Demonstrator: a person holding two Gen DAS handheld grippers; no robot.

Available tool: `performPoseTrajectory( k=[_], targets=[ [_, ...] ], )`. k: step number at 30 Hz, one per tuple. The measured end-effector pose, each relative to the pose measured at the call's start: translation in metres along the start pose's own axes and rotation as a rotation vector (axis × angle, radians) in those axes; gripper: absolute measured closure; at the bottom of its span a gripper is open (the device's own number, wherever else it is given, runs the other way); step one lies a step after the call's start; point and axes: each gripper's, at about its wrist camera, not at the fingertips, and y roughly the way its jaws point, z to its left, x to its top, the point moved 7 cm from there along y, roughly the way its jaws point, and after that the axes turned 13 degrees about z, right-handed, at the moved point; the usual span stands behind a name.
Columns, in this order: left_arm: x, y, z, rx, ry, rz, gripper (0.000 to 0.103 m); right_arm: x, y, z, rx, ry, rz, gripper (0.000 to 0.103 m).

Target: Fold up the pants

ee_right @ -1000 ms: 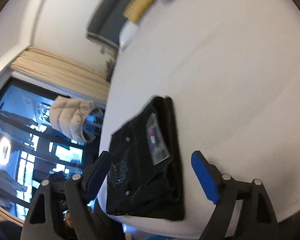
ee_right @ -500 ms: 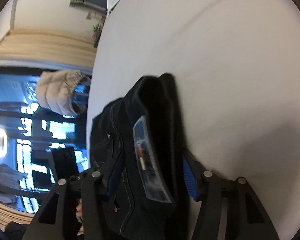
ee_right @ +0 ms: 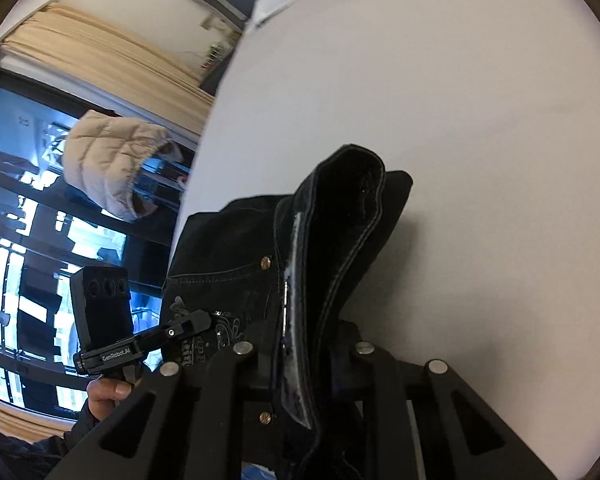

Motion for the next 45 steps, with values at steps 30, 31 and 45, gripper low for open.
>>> performPoseTrajectory(
  k=[30,31,45],
  targets=[
    [0.106,-0.099,0.125,0.402,-0.011,-0.292,0.008,0.101,0.074,0.016,-0.038,0.087,-0.210,0.027],
    [0.094,-0.115,0.108,0.451,0.026,-0.352,0.002,0.093,0.061,0.026,-0.069,0.062,-0.238,0.027],
    [-0.096,-0.301,-0.128,0.987,0.281,-1.044,0.000,-0.041,-0.134,0.201,-0.363,-0.242,-0.928,0.000]
  ],
)
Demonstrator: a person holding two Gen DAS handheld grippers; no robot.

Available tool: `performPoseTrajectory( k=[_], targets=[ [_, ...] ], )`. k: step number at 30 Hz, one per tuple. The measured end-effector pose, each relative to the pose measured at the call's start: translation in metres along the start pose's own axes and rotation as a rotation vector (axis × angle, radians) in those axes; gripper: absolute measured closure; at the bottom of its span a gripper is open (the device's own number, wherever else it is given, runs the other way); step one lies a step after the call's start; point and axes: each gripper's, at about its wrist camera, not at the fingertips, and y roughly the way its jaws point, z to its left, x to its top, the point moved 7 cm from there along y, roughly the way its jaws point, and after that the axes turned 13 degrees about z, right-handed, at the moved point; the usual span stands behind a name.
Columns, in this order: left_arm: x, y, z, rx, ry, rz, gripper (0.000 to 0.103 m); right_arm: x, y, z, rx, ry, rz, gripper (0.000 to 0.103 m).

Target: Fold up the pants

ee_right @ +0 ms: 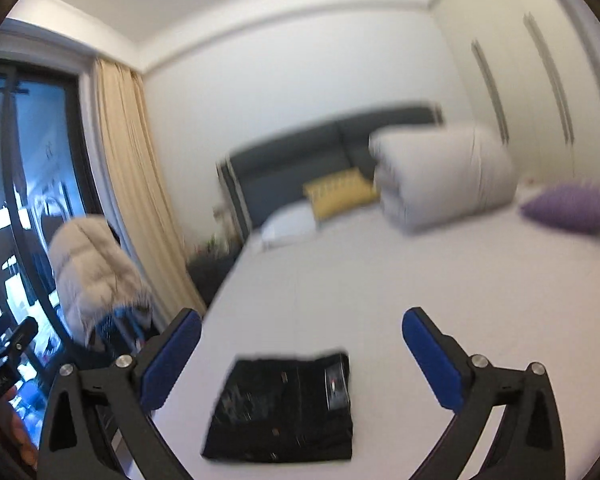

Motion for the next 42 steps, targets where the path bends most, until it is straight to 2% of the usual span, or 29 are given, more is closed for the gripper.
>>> performPoseTrajectory(
  k=[4,5,6,7,9,13,18,21,24,28,32,35,42],
  targets=[
    [0.018,-0.062,0.011,-0.068,-0.038,-0.068,0.000,0.026,-0.072,0.019,-0.041,-0.017,-0.175,0.000],
    [0.017,-0.075,0.014,-0.063,-0.054,-0.085,0.000,0.030,-0.087,0.023,-0.058,-0.023,-0.213,0.000],
    [0.015,-0.087,0.021,-0.007,-0.084,-0.089,0.000,0.035,-0.103,0.027,-0.079,-0.031,-0.248,0.000],
    [0.015,-0.101,0.030,0.012,-0.088,-0.083,0.000,0.041,-0.117,0.034,-0.092,-0.042,-0.278,0.000],
    [0.013,-0.111,0.034,-0.017,-0.068,-0.031,0.000,0.050,-0.138,0.042,-0.085,-0.066,-0.305,0.000],
    [0.005,-0.126,0.039,-0.013,-0.075,0.018,0.000,0.062,-0.163,0.055,-0.076,-0.081,-0.314,0.000],
    [-0.013,-0.115,0.035,-0.021,-0.065,0.107,0.000,0.059,-0.167,0.064,-0.110,-0.089,-0.228,0.000],
    [-0.033,-0.092,0.022,-0.055,-0.067,0.192,0.000,0.046,-0.164,0.069,-0.104,-0.086,-0.184,0.000],
    [-0.059,-0.070,0.012,-0.067,-0.079,0.285,0.000,0.025,-0.148,0.067,-0.137,-0.094,-0.120,0.000],
    [-0.103,-0.027,-0.004,-0.084,-0.099,0.467,0.000,-0.015,-0.112,0.059,-0.179,-0.090,0.057,0.000],
    [-0.139,0.002,-0.018,-0.107,-0.116,0.575,0.000,-0.053,-0.082,0.046,-0.215,-0.048,0.228,0.000],
    [-0.158,0.016,-0.028,-0.110,-0.110,0.606,0.000,-0.075,-0.069,0.041,-0.253,-0.071,0.302,0.000],
    [-0.177,0.025,-0.038,-0.108,-0.089,0.621,0.000,-0.089,-0.062,0.043,-0.244,-0.085,0.356,0.000]
  ],
)
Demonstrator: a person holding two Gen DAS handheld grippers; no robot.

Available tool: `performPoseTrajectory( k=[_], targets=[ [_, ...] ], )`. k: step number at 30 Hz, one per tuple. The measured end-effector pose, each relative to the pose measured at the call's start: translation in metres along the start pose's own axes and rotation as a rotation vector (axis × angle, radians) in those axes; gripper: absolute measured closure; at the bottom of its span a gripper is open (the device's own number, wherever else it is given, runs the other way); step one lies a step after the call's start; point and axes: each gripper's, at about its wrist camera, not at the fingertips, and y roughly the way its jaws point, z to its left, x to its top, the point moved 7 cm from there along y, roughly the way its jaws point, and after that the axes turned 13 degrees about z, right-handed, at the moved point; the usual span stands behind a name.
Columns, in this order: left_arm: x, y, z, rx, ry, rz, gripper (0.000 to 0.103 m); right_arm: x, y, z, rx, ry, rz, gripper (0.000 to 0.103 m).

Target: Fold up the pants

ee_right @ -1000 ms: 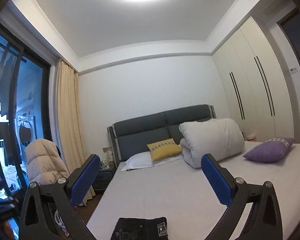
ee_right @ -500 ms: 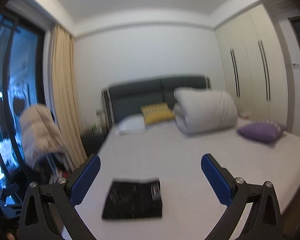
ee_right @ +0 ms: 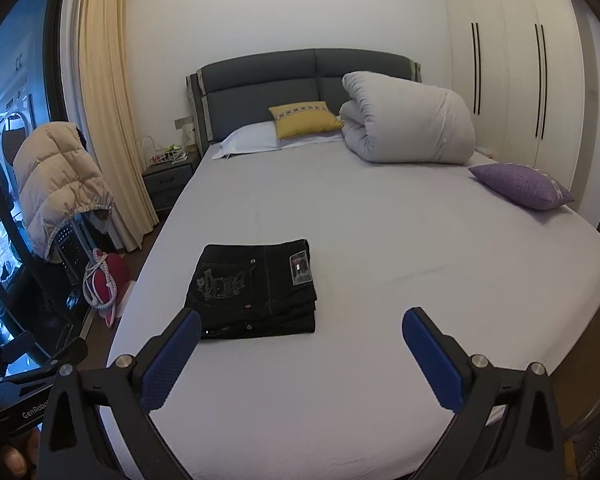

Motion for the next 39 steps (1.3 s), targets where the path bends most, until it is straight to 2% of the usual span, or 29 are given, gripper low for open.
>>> performPoseTrajectory(
  k=[17,39],
  targets=[
    [-0.001,0.010,0.010,-0.014,-0.027,0.048,0.000,-0.006,0.013,0.011,-0.004,-0.053,0.079,0.000],
    [0.000,0.028,0.012,-0.011,-0.035,0.071,0.000,-0.010,0.024,0.016,-0.004,-0.058,0.120,0.000]
  ],
)
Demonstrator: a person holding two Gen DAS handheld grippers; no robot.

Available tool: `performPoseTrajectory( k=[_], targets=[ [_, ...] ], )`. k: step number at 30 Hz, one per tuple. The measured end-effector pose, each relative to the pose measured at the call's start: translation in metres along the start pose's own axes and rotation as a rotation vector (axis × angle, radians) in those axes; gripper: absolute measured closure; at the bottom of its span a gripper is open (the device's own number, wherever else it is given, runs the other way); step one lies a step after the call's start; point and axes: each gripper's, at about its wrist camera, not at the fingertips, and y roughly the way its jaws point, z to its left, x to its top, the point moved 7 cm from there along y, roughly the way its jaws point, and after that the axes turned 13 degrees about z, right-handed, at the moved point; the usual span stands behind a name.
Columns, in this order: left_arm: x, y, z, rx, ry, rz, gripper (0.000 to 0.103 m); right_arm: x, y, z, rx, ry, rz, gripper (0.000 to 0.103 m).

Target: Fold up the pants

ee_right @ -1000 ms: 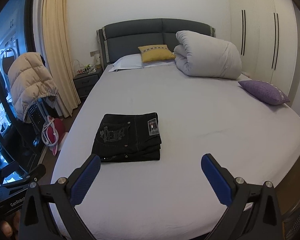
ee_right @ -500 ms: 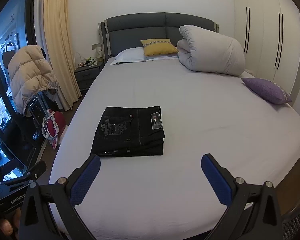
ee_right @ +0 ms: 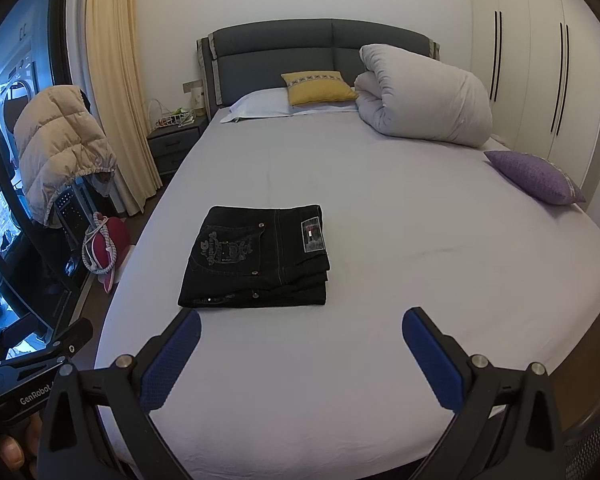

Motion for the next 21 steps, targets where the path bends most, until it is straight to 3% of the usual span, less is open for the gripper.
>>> performPoseTrajectory(
  k=[21],
  targets=[
    [-0.0007,0.0042,-0.0008,0.000,0.003,0.002,0.000,-0.0042,0.0030,0.0008,0.004,-0.005,0.006,0.000]
  ],
)
